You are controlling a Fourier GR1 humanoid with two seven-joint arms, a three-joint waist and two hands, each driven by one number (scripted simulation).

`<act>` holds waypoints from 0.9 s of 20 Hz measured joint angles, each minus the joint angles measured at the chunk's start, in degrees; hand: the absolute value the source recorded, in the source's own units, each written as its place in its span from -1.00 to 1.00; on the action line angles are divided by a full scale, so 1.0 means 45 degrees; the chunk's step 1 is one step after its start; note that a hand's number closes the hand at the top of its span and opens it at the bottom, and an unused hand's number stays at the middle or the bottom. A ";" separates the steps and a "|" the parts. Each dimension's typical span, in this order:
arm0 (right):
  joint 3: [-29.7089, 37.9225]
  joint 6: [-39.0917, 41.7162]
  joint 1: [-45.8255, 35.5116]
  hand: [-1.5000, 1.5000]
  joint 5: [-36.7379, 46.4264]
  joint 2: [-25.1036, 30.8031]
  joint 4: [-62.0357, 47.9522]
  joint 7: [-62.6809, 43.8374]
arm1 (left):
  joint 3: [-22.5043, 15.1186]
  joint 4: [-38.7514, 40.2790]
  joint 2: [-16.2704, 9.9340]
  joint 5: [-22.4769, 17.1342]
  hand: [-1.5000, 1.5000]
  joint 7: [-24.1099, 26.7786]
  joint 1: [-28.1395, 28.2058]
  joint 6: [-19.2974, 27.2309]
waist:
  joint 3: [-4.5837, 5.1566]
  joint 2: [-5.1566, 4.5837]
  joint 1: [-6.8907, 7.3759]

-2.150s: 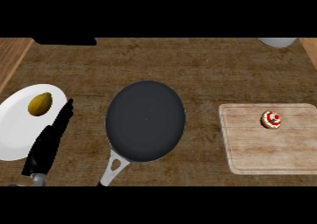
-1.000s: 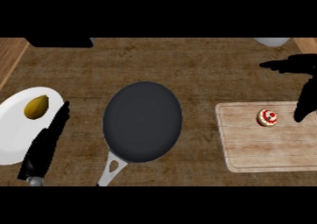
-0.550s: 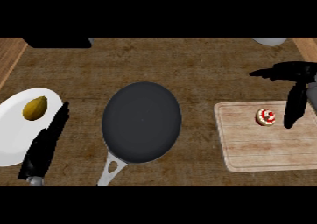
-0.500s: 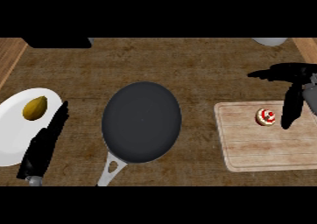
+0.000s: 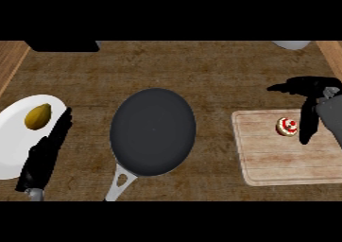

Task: Pick the cupcake from the cutting board and place it in the pan

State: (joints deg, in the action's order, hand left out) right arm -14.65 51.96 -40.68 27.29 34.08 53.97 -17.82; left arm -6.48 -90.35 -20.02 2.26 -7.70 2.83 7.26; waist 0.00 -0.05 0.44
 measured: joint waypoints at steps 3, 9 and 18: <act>0.0092 0.0083 0.0446 -1.00 0.0310 -0.0145 0.0421 -0.0190 | 0.0075 -0.0222 0.0155 0.0183 0.00 -0.0136 0.0062 -0.0039 | 0.0002 0.0015 -0.0028; 0.0229 0.0110 0.1196 -1.00 0.1084 -0.0334 0.0756 0.0015 | 0.0377 -0.0120 0.0376 0.0389 0.00 -0.0146 -0.0011 -0.0391 | 0.0002 0.0013 -0.0048; 0.0546 -0.0480 0.1321 -1.00 0.2470 -0.0935 -0.0148 0.0920 | 0.0658 -0.0447 0.0823 0.0843 0.00 -0.0026 0.0392 -0.0708 | -0.0002 0.0004 -0.0006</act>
State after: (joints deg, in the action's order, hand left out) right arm -12.19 49.80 -34.73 38.40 29.87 53.31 -13.68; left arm -3.52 -92.36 -16.32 6.05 -7.82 4.59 4.07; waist -0.01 -0.04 0.42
